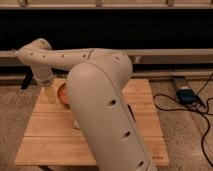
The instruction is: Move the arm in a circular motion
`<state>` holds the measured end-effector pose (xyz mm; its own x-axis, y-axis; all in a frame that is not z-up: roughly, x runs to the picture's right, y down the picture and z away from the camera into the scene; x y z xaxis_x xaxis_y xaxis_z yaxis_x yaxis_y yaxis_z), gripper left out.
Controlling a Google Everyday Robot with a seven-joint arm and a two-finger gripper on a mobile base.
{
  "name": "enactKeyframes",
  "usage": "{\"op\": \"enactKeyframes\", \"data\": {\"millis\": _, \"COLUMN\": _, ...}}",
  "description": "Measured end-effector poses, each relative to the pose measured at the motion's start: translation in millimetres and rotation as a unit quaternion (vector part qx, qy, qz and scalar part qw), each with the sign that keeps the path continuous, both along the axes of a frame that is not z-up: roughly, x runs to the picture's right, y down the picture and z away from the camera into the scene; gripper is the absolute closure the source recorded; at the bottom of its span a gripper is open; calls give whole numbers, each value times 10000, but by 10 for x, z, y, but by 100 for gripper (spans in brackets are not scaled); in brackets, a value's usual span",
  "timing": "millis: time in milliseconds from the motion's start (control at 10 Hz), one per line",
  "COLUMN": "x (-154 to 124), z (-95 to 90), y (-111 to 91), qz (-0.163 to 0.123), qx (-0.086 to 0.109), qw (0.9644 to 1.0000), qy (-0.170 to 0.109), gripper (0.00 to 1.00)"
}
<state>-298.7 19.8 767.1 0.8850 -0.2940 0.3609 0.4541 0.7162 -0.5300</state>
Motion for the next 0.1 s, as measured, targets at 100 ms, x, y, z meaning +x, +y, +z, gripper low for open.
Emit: {"op": "enactKeyframes", "data": {"millis": 100, "x": 4, "z": 0, "y": -2, "qz": 2, "qx": 1, "qw": 10000, "qy": 2, "gripper": 20}}
